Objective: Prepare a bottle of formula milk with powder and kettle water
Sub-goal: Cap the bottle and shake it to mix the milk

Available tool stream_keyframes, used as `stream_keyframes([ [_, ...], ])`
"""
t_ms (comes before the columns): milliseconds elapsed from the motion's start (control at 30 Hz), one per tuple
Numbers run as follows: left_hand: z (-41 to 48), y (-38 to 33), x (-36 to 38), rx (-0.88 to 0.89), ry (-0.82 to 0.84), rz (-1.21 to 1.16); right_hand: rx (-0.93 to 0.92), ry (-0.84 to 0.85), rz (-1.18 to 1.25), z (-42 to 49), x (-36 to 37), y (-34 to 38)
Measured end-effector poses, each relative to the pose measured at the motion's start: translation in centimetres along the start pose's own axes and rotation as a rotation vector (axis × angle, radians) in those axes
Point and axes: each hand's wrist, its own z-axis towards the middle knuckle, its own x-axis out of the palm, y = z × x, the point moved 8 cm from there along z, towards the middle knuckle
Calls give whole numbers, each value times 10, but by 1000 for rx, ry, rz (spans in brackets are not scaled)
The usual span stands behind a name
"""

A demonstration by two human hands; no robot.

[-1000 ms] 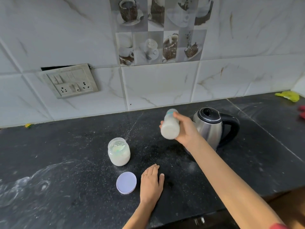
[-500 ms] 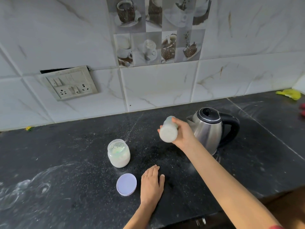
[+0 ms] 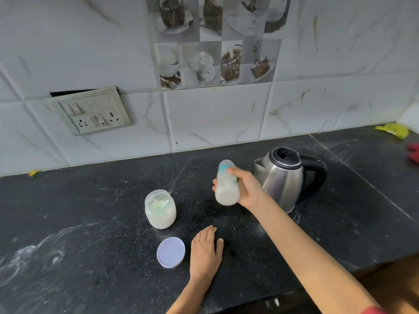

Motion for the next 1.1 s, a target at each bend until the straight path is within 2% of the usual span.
stream_keyframes([
  [67, 0, 0, 0, 5, -2, 0, -37, -22, 65, 1, -3, 4],
  [200, 0, 1, 1, -2, 17, -9, -30, 173, -193, -4, 12, 0],
  [333, -1, 0, 0, 3, 20, -7, -261, 161, -127, -1, 16, 23],
  [433, -1, 0, -1, 11, 8, 3, -447, 222, -201, -4, 30, 50],
  [533, -2, 0, -1, 21, -7, 18, -639, 220, -429, -15, 46, 84],
  [633, -1, 1, 0, 20, -16, 23, -829, 223, -807, -34, 64, 102],
  [700, 0, 0, 1, 22, -14, 24, -878, 232, -1023, -40, 72, 102],
  [767, 0, 1, 1, 20, -14, 26, -917, 207, -1126, -42, 71, 102],
  [800, 0, 1, 1, 21, -16, 28, -917, 190, -1091, -41, 67, 102],
  [867, 1, 0, 1, 27, -23, 29, -820, 149, -798, -37, 54, 100],
  [967, 1, 0, 1, 21, -17, 26, -494, 55, -242, -19, 32, 73],
  [1100, 0, -1, 0, 15, -7, 21, -58, -57, 322, 1, 14, 17],
])
